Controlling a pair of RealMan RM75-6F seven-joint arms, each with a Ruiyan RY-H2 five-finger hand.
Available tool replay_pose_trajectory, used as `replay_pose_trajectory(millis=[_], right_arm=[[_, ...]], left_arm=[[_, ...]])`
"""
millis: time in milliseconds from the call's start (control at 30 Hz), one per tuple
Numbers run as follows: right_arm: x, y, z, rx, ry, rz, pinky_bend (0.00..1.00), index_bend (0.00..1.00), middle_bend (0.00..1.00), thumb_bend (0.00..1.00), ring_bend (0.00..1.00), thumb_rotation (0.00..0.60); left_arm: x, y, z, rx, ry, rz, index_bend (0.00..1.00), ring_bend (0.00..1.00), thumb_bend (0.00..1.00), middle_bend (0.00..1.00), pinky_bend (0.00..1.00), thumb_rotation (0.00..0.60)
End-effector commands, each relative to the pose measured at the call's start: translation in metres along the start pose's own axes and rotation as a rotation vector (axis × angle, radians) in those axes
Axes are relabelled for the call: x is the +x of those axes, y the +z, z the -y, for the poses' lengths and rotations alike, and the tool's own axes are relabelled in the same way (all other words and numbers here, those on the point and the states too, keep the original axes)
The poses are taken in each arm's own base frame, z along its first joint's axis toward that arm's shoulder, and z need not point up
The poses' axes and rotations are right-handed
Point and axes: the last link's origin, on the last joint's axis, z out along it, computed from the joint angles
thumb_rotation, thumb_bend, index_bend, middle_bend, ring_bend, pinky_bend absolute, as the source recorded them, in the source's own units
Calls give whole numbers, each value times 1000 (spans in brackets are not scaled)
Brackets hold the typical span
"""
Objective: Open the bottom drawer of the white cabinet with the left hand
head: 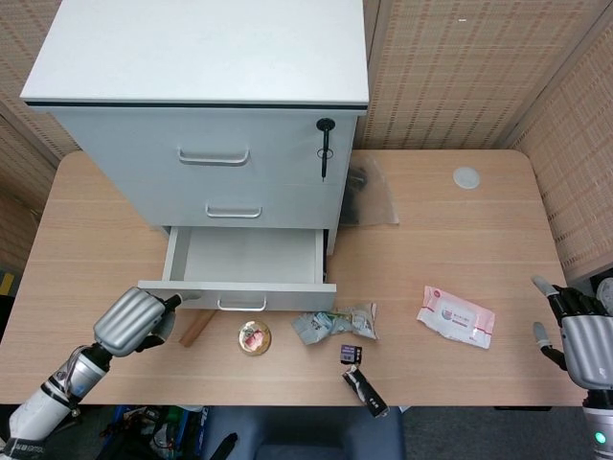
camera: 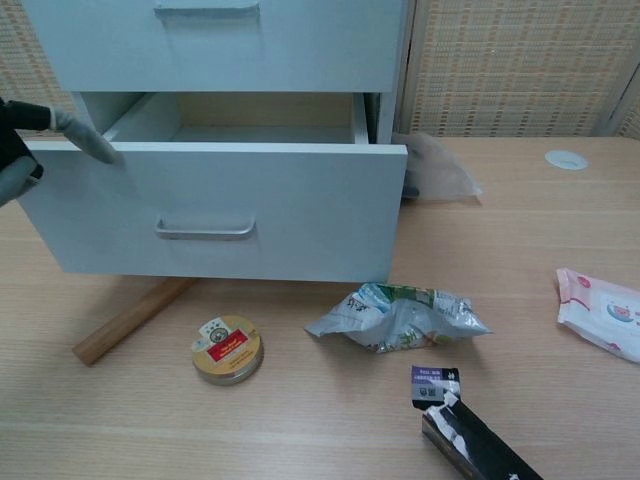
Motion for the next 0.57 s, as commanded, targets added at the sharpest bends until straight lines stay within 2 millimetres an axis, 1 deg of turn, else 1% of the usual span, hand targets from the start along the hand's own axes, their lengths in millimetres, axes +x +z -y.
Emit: replay_pose_trajectory(millis=[33, 133, 200, 233, 300, 333, 433, 467, 533, 567], right_arm=[[-1, 0, 0, 2, 5, 4, 306, 166, 280, 365, 247, 600], [-2, 0, 1, 7, 10, 9, 306, 166, 280, 365, 247, 600], [-3, 1, 2, 12, 18, 13, 306, 166, 279, 365, 247, 600], [-4, 1, 2, 14, 23, 17, 306, 166, 279, 364, 247, 600], [-5, 2, 3, 20, 38, 24, 306, 166, 279, 363, 247, 600], [-5, 2, 4, 23, 45, 28, 306, 166, 279, 358, 247, 600], [-6, 3, 7, 36, 62, 35, 306, 166, 279, 338, 247, 600], [-6, 3, 7, 40, 67, 37, 306, 166, 279, 332, 247, 600], [-7, 3, 9, 43, 79, 42, 307, 166, 279, 327, 247, 600], [-7, 3, 9, 44, 86, 46, 306, 166, 279, 327, 247, 600]], left_arm=[[-2, -26, 16, 103, 4, -5, 295, 710, 723, 746, 933, 600], [-6, -45, 28, 199, 7, -22, 340, 652, 723, 708, 904, 600], [-10, -58, 36, 270, 6, -36, 358, 611, 723, 678, 839, 600], [-12, -63, 40, 302, 3, -45, 360, 590, 715, 651, 788, 600], [-18, -73, 47, 374, -1, -66, 352, 533, 656, 576, 681, 600], [-21, -77, 49, 402, 0, -73, 342, 485, 606, 527, 609, 600], [-29, -87, 54, 475, 11, -106, 305, 370, 503, 410, 447, 600], [-32, -90, 55, 493, 14, -120, 280, 318, 460, 352, 376, 600], [-37, -95, 56, 527, 16, -155, 241, 256, 427, 285, 298, 600], [-39, -97, 56, 541, 18, -177, 227, 237, 422, 266, 276, 600]])
